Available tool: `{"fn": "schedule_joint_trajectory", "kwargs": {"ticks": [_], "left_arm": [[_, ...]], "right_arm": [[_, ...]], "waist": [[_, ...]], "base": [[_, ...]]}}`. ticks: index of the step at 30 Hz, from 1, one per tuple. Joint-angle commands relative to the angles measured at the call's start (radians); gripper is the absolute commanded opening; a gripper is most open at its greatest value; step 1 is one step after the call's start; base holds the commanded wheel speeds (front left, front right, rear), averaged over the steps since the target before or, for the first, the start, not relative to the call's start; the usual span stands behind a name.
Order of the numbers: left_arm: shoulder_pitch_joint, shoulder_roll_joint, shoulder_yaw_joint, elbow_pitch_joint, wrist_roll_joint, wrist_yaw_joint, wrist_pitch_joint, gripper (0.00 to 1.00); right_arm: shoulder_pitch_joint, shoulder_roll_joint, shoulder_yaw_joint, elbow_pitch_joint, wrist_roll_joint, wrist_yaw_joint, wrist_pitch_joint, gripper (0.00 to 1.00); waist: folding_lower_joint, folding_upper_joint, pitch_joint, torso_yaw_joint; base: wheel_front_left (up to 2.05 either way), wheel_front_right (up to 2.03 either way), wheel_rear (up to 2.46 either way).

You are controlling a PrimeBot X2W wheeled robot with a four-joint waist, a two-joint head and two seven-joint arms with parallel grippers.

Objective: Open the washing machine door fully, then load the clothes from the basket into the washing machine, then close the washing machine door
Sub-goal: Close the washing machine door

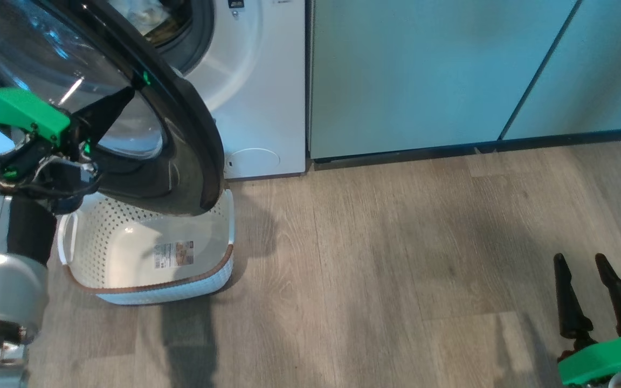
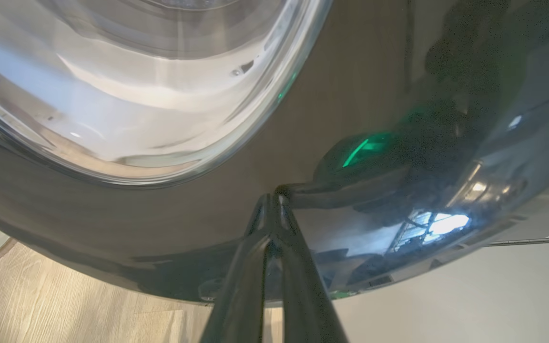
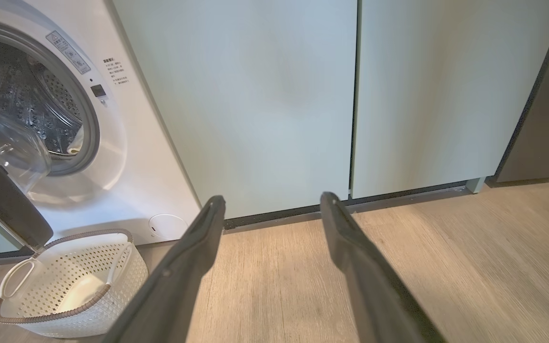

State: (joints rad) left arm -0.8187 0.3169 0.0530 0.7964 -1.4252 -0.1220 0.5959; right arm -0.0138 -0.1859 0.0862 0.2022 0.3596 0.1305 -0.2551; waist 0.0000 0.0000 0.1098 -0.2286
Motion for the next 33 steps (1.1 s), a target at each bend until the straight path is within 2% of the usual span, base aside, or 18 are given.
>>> {"fn": "schedule_joint_trajectory", "kwargs": {"ticks": [1,12,13,14,17,18,26,33], "left_arm": [[-0.056,0.042,0.022,-0.039,0.002,-0.009,-0.006,0.0],[-0.047,0.035,-0.004,-0.048,0.012,-0.009,-0.068,0.0],[-0.041,0.039,-0.007,-0.048,0.02,-0.009,-0.085,0.14],[-0.036,0.043,-0.013,-0.043,0.031,-0.009,-0.101,0.48],[-0.02,0.046,-0.033,-0.041,0.046,-0.009,-0.121,0.96],[-0.016,0.049,-0.037,-0.039,0.051,-0.009,-0.13,1.0],[0.022,0.065,-0.082,-0.075,0.103,-0.009,-0.254,1.0],[0.11,0.111,-0.155,-0.139,0.171,-0.009,-0.407,1.0]], "right_arm": [[-0.046,-0.015,0.01,-0.034,0.003,0.0,-0.007,1.0],[-0.046,-0.004,-0.003,-0.032,-0.002,0.0,-0.007,1.0],[-0.044,-0.003,-0.002,-0.031,-0.002,0.0,-0.007,1.0],[-0.042,-0.003,-0.001,-0.031,-0.003,0.0,-0.007,1.0],[-0.037,-0.004,0.004,-0.028,-0.002,0.0,-0.007,1.0],[-0.036,-0.005,0.005,-0.027,-0.002,0.0,-0.007,1.0],[-0.021,-0.008,0.007,-0.026,-0.001,0.0,-0.007,1.0],[-0.011,-0.001,0.008,-0.027,-0.001,0.0,-0.007,1.0]], "waist": [[0.0,0.0,0.005,-0.005],[0.0,0.0,-0.002,0.018],[0.0,0.0,-0.006,0.024],[0.0,0.0,-0.011,0.03],[0.0,0.0,-0.026,0.049],[0.0,0.0,-0.03,0.055],[0.0,0.0,-0.052,0.104],[0.0,0.0,-0.068,0.141]], "base": [[0.0,0.0,0.0],[0.0,0.0,0.0],[0.0,0.0,0.0],[0.0,0.0,0.0],[0.0,0.0,0.0],[0.0,0.0,0.0],[0.0,0.0,0.0],[0.0,0.0,0.0]]}}
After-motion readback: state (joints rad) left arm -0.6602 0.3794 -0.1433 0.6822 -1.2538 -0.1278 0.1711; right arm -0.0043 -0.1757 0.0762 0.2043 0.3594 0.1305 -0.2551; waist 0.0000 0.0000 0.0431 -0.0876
